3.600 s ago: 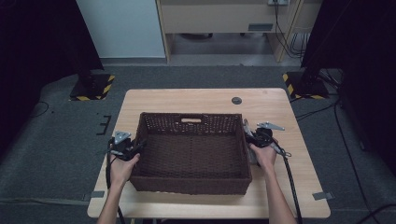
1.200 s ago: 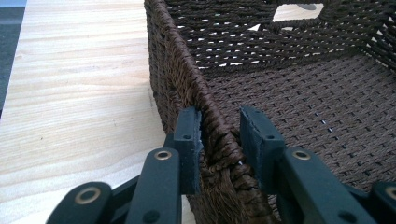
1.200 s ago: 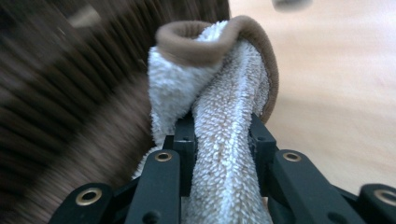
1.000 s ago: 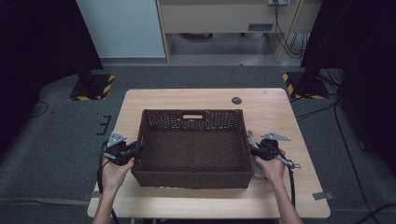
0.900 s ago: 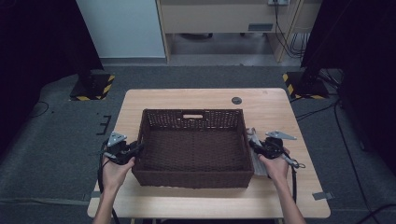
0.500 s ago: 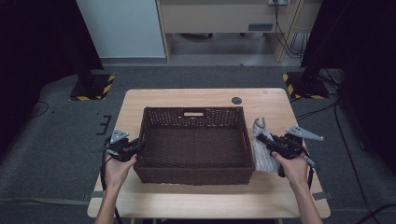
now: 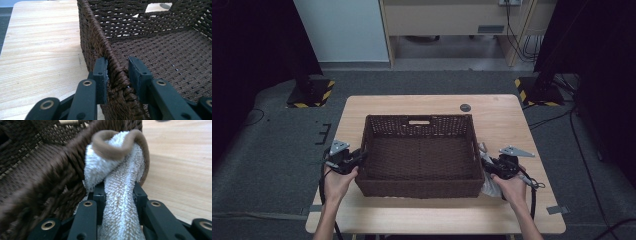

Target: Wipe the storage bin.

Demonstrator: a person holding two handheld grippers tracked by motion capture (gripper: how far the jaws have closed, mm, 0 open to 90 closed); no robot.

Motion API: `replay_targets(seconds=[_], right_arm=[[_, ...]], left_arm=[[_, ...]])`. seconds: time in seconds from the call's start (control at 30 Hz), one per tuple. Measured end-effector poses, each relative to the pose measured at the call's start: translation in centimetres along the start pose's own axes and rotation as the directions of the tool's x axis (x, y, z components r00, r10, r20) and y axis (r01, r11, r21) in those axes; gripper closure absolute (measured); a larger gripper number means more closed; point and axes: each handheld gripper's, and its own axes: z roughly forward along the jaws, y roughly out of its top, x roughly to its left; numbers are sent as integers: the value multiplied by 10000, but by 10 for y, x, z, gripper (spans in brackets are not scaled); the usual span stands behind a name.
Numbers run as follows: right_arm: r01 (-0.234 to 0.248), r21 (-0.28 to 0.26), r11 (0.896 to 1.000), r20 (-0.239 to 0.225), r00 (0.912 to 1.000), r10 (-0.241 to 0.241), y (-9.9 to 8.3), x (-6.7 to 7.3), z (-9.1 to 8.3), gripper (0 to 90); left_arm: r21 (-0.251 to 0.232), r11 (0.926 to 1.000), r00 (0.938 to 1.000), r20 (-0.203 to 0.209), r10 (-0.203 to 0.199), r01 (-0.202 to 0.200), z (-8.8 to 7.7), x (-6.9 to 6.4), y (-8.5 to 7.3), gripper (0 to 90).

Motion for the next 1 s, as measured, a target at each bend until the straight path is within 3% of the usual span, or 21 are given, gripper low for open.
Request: replay_targets(seconds=[0.07,0.17,0.2,0.33,0.43,0.47,0.5,0.57,0.63,0.67,0.7,0.77,0.93,1.0], right_arm=[[-392,-177,9991,-112,9992,390,-5,-4,3,727],[22,555,9985,356,9994,-42,-9,-6,8,725],[266,934,9953,526,9981,-316,-16,-4,18,724],[266,882,9957,575,9978,-317,-13,-7,19,723],[45,134,9999,598,9982,-53,-1,-13,5,723],[45,134,9999,598,9982,-53,-1,-13,5,723],[-16,-265,9996,525,9986,30,4,-13,-1,724],[-10,-1067,9943,179,9998,29,16,-11,-24,724],[-67,-1417,9899,-92,9999,54,20,-8,-36,724],[-67,-1417,9899,-92,9999,54,20,-8,-36,724],[-150,-1609,9869,-506,9987,69,24,-3,-47,724],[-117,-1625,9866,-739,9973,-4,26,2,-53,724],[-68,-1231,9924,-966,9953,-51,14,10,-42,726],[-559,-1367,9890,-1175,9923,398,8,6,-39,727]], left_arm=[[27,10000,10000,-34,4,-4,0,0,0,684],[43,10000,10000,-60,10,-10,0,0,0,685],[44,10000,10000,-82,14,-13,0,-1,0,687],[83,10000,9998,-195,57,-55,0,-1,1,690],[87,10000,9998,-194,46,-45,2,0,3,690],[87,10000,9998,-194,46,-45,2,0,3,690],[100,9999,9998,-206,73,-71,3,1,4,690],[85,9999,9997,-247,68,-66,4,2,5,692],[98,9999,9995,-321,73,-70,5,1,6,693],[98,9999,9995,-321,73,-70,5,1,6,694],[84,9999,9990,-423,114,-110,6,2,7,695],[92,9999,9990,-454,54,-50,8,2,8,695],[72,10000,9988,-478,45,-42,8,2,8,693],[1,10000,9991,-418,-26,26,8,3,7,691]])
